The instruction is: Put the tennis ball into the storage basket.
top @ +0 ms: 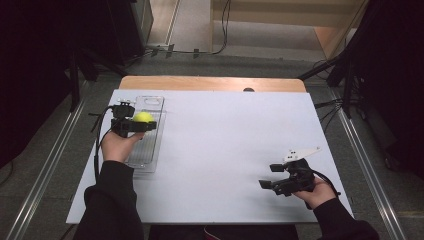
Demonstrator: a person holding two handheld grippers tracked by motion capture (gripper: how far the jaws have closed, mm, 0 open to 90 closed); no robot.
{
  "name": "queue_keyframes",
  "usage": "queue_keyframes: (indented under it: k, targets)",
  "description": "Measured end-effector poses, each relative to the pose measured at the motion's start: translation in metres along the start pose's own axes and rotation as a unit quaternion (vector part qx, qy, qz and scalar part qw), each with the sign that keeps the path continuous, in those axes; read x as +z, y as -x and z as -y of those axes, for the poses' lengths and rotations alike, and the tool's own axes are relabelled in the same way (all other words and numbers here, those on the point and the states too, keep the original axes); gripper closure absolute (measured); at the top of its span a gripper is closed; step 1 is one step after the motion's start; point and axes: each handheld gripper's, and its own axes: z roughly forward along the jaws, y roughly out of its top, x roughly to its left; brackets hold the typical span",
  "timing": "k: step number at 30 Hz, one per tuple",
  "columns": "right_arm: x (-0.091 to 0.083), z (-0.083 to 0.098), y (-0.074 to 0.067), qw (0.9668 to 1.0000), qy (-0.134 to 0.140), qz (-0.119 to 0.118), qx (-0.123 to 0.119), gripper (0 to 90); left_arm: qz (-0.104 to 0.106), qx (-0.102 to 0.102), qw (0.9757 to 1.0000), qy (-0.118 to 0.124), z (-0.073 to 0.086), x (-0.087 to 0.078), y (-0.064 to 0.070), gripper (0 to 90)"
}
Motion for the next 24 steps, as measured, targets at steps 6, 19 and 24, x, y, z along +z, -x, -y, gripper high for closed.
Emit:
queue_keyframes:
  k: [6, 19, 24]
  targets:
    - [0.0, 0.0, -0.001, 1.0, 0.001, -0.001, -0.001, 19.2, -0.001, -0.005, 1.0, 0.002, 0.0, -0.002, -0.002, 25.9]
    - [-0.002, 0.001, 0.003, 1.0, 0.008, -0.002, 0.003, 19.2, 0.008, -0.019, 0.9995, 0.022, -0.006, -0.015, -0.001, 14.1]
    - [-0.001, 0.0, 0.002, 1.0, 0.009, -0.003, 0.003, 19.2, 0.015, -0.008, 0.9998, 0.012, -0.01, -0.015, 0.006, 14.1]
